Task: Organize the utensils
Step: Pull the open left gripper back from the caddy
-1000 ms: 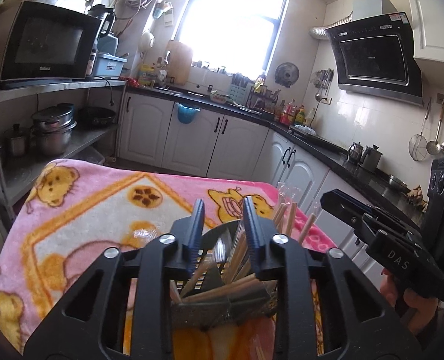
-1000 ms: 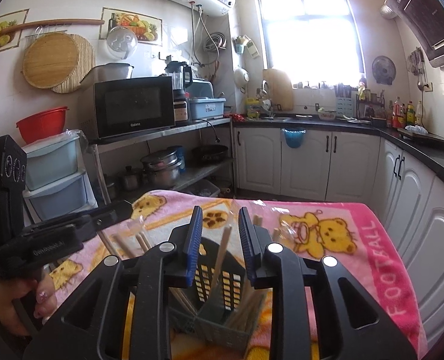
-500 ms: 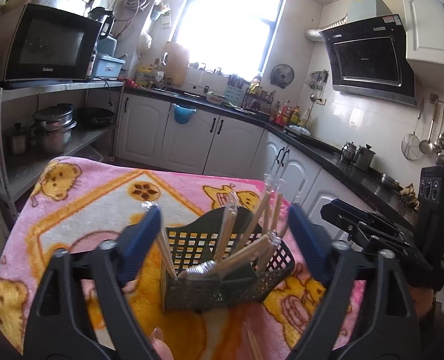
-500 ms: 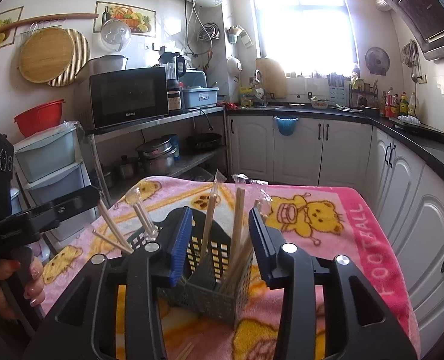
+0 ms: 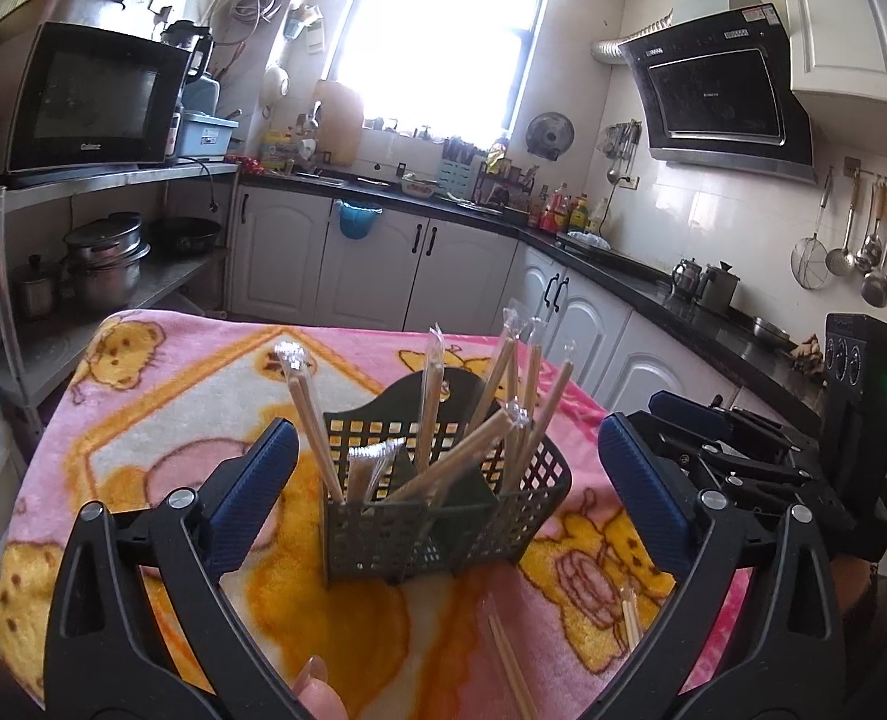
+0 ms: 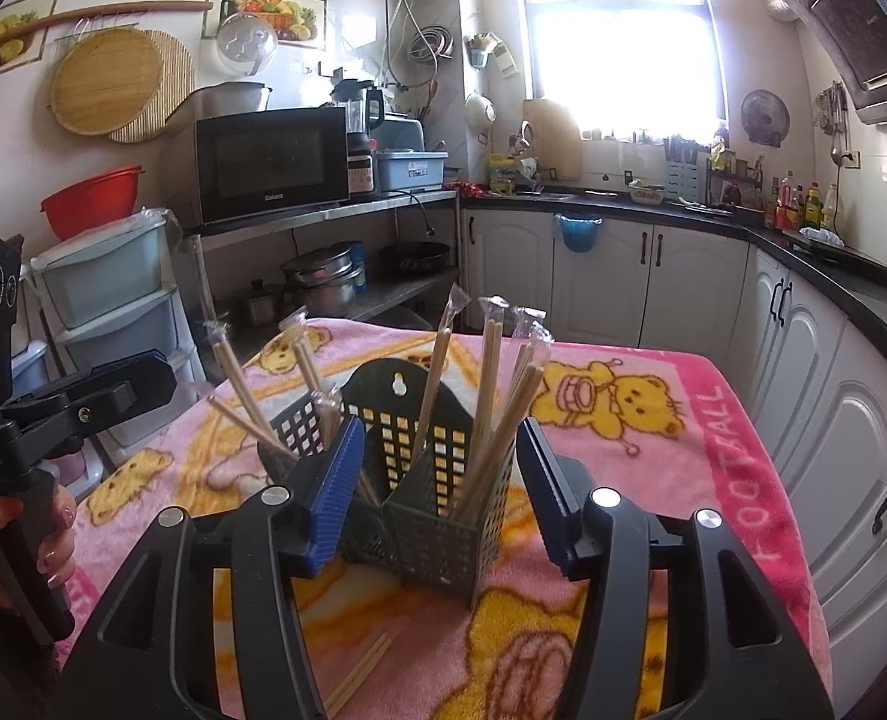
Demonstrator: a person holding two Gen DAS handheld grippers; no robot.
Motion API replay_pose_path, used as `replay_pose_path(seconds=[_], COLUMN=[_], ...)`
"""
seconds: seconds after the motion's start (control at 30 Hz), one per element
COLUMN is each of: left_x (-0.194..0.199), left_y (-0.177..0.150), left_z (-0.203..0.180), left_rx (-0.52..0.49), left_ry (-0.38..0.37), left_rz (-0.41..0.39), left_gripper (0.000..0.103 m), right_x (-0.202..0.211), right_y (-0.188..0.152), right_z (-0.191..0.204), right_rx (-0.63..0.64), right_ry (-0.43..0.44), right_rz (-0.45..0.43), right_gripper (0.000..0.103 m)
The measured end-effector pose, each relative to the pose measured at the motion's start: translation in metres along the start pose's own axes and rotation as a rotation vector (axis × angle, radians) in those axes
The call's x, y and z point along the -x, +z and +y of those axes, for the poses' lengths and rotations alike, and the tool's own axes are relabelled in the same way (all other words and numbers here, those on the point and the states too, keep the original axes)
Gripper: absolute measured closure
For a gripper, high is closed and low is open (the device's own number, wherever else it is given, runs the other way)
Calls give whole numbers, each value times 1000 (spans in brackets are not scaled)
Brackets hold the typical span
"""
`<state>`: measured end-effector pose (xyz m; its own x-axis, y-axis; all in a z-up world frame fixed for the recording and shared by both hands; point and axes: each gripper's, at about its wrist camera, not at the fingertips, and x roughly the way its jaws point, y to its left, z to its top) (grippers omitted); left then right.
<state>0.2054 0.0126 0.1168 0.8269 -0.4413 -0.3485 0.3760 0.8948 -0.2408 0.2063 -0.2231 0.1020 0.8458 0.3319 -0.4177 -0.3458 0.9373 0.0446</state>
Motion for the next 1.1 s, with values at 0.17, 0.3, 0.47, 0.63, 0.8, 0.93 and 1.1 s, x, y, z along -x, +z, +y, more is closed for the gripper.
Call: replay_pose_path(seconds=[0.17,0.3,0.47,0.63,0.8,0.93,1.1], left_x=[4,6,6,4,0,-2,-7], left_y=[-8,-14,-22,-30,-39,-44,-53], left_z=[-1,-1,-3,-4,-5,-6,-10], left_rx=[-2,0,1,5,10,13,16], left_ry=[4,7,10,9,12,10,4], left_rz=[10,20,39,62,87,103,128], left_gripper=[11,11,11,11,11,11,11], right_x=[5,8,8,8,10,11,12], right_y=[-8,-16,-23,-30,-38,-44,-53], right_z=[3,5,5,4,1,-2,-5], right_rx=[5,5,6,1,-6,-16,-22], right_ry=[4,6,3,4,1,-10,-22], right_rz=[8,20,42,61,76,89,111], right_gripper=[49,49,49,48,48,48,48])
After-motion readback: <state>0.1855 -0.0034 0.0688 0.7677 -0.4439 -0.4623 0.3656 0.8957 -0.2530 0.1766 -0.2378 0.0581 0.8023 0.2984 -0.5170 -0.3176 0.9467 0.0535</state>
